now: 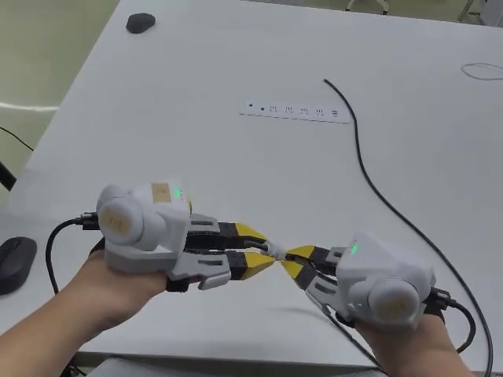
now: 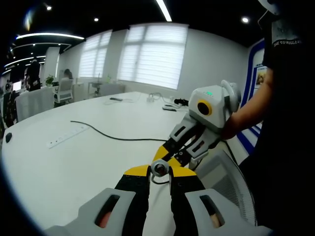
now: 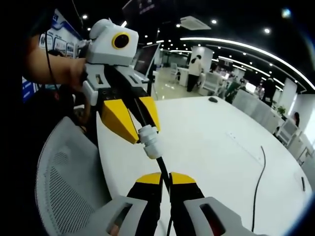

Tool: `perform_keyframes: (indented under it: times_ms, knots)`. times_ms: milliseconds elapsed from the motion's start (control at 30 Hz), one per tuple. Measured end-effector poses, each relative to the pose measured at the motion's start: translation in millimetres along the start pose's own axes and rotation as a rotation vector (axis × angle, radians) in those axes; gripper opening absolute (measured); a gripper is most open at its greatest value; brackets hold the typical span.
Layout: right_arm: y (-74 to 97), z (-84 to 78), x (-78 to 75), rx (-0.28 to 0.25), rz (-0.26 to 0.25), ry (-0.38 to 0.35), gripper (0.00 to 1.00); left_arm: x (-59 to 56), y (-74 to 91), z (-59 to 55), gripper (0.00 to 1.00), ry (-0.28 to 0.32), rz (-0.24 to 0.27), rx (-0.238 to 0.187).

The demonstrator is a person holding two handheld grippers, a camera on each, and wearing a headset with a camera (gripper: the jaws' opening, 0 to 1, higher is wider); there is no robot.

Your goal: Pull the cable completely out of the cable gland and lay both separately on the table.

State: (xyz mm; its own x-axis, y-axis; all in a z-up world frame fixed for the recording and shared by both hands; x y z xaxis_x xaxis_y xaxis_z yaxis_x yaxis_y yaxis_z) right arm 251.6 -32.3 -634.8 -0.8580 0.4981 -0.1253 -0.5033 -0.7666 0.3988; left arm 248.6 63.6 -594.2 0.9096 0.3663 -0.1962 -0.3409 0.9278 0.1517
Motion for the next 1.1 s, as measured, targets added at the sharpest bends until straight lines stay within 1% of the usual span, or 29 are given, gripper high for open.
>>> perform_keyframes:
  times_ms: [133, 500, 633, 900, 967, 1033, 1100]
  knots:
    - [2.1, -4.0, -4.5, 0.008, -0.015, -0.011, 0.0, 0.8, -0.1, 2.4, 0.15, 0.012, 0.003, -0.017]
    - [5.9, -14.6, -13.6, 0.034, -0.045, -0.03, 0.0, 0.8, 0.4, 6.8, 0.15, 0.018, 0.012, -0.041]
    - [7.5, -20.6, -16.8, 0.042, -0.056, -0.03, 0.0, 0.9, 2.4, 7.9, 0.15, 0.021, 0.016, -0.048]
    - [12.2, -27.0, -20.9, 0.051, -0.068, -0.016, 0.0, 0.5, 4.7, 9.2, 0.15, 0.034, 0.019, -0.064]
    - [12.8, -27.4, -20.8, 0.044, -0.064, -0.013, 0.0, -0.4, 5.2, 11.1, 0.15, 0.043, 0.014, -0.082]
    - [13.5, -30.8, -22.6, 0.052, -0.069, -0.004, 0.0, -0.6, 6.2, 13.2, 0.15, 0.061, 0.009, -0.105]
    - [15.0, -33.0, -24.7, 0.045, -0.072, -0.013, 0.0, -0.1, 6.9, 13.0, 0.15, 0.064, 0.012, -0.108]
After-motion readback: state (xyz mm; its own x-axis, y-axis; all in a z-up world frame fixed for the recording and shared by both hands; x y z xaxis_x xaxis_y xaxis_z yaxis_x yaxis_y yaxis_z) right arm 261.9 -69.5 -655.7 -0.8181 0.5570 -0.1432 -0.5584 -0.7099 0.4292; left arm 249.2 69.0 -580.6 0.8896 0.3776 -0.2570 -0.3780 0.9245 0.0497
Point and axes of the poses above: the centre of the closed fingertips' face, and the gripper's own axes: y roughly backward along the fingers, x roughly to its left, z roughly out of its top, the point moved 5 cm from there along y, roughly backward along the fingers, and after that the axes turned 11 degrees about -x, right-handed, at the moved point
